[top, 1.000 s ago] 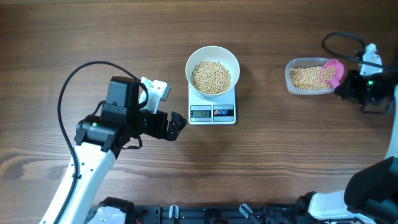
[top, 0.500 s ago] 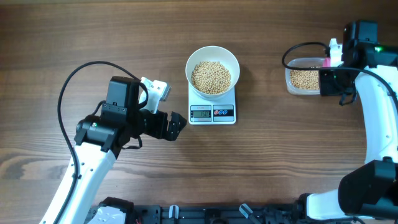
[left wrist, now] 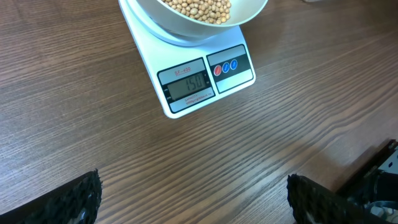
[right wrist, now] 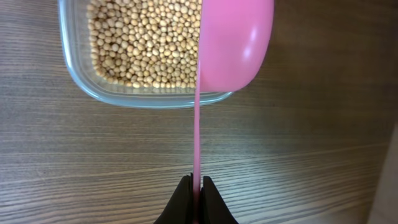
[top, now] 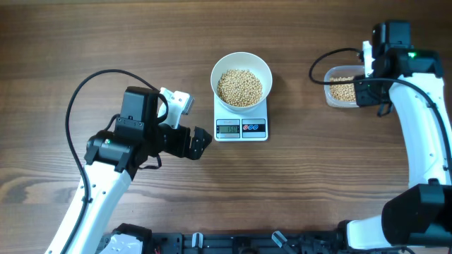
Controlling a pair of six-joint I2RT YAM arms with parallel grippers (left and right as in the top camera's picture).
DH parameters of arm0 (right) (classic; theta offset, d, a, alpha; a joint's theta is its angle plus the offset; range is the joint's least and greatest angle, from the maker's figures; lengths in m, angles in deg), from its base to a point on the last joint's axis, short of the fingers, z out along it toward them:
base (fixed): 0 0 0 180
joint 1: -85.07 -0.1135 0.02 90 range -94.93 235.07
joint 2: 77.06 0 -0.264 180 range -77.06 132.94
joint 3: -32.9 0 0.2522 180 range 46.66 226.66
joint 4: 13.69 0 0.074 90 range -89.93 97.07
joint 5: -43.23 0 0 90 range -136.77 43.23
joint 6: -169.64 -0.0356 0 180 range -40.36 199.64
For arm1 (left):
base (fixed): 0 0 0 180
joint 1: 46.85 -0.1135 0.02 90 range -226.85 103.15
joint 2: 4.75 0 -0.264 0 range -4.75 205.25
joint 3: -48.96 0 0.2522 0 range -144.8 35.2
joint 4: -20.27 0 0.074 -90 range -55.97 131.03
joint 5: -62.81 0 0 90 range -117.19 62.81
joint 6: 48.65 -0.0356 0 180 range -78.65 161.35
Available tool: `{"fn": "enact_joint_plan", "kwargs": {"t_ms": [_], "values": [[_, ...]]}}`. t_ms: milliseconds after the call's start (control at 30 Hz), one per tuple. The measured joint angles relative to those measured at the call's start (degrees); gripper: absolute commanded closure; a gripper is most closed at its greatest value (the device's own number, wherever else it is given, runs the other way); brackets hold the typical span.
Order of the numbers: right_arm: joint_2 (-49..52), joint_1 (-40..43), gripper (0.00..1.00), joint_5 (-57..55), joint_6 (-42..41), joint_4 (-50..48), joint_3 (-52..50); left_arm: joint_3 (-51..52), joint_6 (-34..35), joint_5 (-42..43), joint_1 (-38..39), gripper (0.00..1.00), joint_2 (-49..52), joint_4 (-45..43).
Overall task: Scoop item into bowl and weigh 150g on scale
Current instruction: 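Lift the pink scoop up beside the tub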
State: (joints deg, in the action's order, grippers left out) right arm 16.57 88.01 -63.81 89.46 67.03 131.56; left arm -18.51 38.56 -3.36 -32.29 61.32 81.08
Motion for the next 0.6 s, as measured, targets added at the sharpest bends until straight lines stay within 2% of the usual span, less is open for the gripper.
{"fn": "enact_joint_plan", "kwargs": {"t_ms": [333,567,600], "values": [[0.00,-0.66,0.96,-0.76,-1.25,0.04,0.00,0.00,0.00,0.00,0.00,0.00,0.02,0.02],[0.00,-0.66,0.96,6.36,-1.46,0.07,0.00,0.00,-0.02,0.00,0.00,0.00,0.00,0.02],[0.00,-0.66,0.92,6.86,-1.49,0.15,0.00,0.00,0.00,0.00,0.00,0.00,0.00,0.02]]}}
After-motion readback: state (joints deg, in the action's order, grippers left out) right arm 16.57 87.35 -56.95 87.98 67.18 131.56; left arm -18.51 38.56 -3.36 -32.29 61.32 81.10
